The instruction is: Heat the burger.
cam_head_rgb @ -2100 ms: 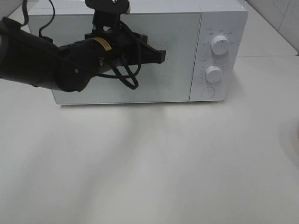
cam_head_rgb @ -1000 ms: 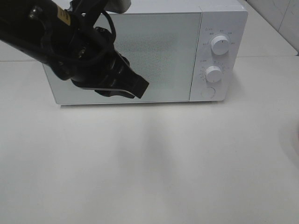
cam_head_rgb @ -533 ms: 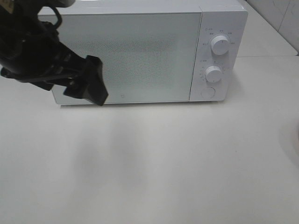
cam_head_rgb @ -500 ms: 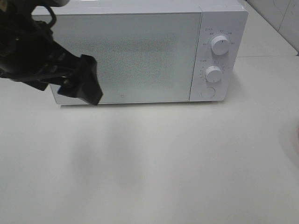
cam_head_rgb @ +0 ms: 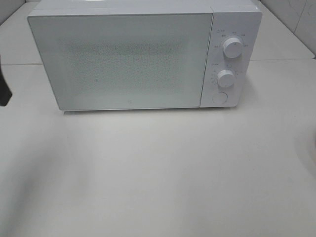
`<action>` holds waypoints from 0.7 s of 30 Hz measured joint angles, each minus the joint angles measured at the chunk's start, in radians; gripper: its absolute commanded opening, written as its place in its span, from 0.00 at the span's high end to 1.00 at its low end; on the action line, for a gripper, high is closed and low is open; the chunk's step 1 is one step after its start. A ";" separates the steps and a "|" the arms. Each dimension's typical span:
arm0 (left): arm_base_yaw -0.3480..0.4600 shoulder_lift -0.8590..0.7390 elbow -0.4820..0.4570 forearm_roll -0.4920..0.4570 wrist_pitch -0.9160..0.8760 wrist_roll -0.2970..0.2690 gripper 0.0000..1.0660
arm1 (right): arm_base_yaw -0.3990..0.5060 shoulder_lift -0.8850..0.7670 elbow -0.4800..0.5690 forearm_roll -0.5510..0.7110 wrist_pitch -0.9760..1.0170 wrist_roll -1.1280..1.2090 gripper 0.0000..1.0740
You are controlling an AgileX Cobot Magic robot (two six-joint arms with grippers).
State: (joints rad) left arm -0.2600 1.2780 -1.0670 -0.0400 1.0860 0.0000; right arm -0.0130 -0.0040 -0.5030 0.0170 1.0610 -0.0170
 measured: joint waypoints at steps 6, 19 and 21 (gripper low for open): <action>0.176 -0.088 0.104 0.033 0.008 0.056 0.04 | 0.000 0.000 0.000 0.000 0.000 0.000 0.08; 0.280 -0.344 0.315 0.021 0.010 0.062 0.04 | 0.000 0.000 0.000 0.000 0.000 0.000 0.08; 0.280 -0.396 0.345 0.009 0.010 0.062 0.04 | 0.000 0.000 0.000 0.000 0.000 0.000 0.08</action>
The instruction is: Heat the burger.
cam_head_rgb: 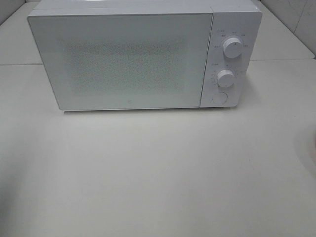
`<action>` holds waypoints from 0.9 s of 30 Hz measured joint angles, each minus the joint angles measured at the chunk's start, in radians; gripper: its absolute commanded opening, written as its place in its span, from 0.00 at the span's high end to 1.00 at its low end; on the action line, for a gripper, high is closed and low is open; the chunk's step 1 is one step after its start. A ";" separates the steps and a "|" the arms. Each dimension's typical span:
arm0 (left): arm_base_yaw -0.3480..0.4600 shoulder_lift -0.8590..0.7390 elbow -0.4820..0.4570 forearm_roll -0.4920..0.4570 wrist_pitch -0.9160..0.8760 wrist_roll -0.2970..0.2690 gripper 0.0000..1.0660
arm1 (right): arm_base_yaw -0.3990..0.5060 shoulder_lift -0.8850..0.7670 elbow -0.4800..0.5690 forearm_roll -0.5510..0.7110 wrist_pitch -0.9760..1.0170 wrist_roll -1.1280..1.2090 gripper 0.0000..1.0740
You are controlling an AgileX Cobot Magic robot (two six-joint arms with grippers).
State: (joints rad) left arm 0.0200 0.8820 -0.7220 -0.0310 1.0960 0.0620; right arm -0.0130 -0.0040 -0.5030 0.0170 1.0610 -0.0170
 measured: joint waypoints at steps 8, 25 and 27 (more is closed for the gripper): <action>0.000 -0.197 0.096 -0.063 -0.008 -0.011 0.04 | 0.000 0.000 0.000 0.000 0.000 0.000 0.08; 0.000 -0.681 0.212 -0.032 -0.060 -0.015 0.04 | 0.000 0.000 0.000 0.000 0.000 0.000 0.08; 0.000 -0.731 0.218 -0.029 -0.060 -0.015 0.04 | 0.000 0.000 0.000 0.000 0.000 0.000 0.08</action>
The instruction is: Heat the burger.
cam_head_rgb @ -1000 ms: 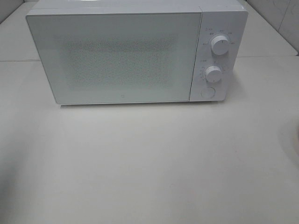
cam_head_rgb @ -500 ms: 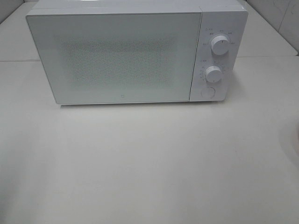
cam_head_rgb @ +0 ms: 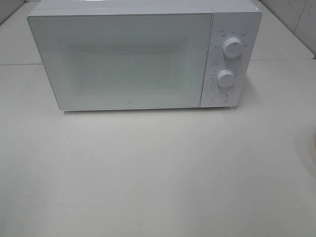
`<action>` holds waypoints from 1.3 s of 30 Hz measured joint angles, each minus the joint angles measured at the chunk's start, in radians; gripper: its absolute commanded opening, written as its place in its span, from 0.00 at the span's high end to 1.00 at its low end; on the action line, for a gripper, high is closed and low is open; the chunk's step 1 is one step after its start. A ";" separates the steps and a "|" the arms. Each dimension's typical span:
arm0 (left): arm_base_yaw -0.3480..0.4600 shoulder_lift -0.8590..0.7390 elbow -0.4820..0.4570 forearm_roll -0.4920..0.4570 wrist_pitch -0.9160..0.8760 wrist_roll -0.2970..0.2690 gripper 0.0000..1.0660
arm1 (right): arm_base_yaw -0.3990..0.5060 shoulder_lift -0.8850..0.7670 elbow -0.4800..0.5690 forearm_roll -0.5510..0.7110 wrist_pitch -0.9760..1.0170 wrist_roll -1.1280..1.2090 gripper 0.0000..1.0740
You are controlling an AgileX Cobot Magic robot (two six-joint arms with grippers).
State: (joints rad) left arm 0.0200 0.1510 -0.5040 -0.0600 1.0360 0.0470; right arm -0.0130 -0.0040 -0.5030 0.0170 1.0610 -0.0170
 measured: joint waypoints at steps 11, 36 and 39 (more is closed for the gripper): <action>0.000 -0.155 0.003 0.002 0.002 -0.007 0.04 | 0.000 0.000 0.000 0.000 0.000 0.000 0.08; 0.000 -0.155 0.004 0.002 0.002 -0.007 0.04 | 0.000 0.000 0.000 0.000 0.000 0.000 0.08; 0.000 -0.155 0.004 0.002 0.002 -0.007 0.04 | 0.000 0.000 0.000 0.000 0.000 0.000 0.08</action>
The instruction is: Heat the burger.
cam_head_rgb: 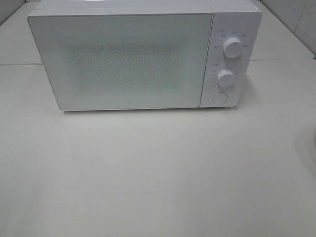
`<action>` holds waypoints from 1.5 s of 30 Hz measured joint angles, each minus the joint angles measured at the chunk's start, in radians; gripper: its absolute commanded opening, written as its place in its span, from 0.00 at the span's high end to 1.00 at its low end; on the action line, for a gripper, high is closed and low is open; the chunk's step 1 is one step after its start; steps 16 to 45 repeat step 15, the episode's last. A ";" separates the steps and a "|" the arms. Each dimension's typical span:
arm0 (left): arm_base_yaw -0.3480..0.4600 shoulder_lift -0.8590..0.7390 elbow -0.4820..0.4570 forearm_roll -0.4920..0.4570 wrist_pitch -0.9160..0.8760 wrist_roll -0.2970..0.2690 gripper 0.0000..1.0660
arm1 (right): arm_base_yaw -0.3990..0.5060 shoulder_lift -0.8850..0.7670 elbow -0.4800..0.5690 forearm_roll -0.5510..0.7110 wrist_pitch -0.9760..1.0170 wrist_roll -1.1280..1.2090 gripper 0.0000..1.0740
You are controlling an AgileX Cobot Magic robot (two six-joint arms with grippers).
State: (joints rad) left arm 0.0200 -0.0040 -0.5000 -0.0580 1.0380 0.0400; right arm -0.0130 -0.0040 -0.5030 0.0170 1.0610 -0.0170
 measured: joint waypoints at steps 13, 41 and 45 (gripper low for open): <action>0.000 0.000 0.000 0.000 0.000 0.000 0.04 | 0.000 0.000 0.000 0.000 0.000 0.000 0.08; 0.000 0.000 0.000 0.000 0.000 0.000 0.04 | 0.000 0.000 0.000 0.000 0.000 0.000 0.08; 0.000 0.000 0.000 0.000 0.000 0.000 0.04 | 0.000 0.000 0.000 0.000 0.000 0.000 0.08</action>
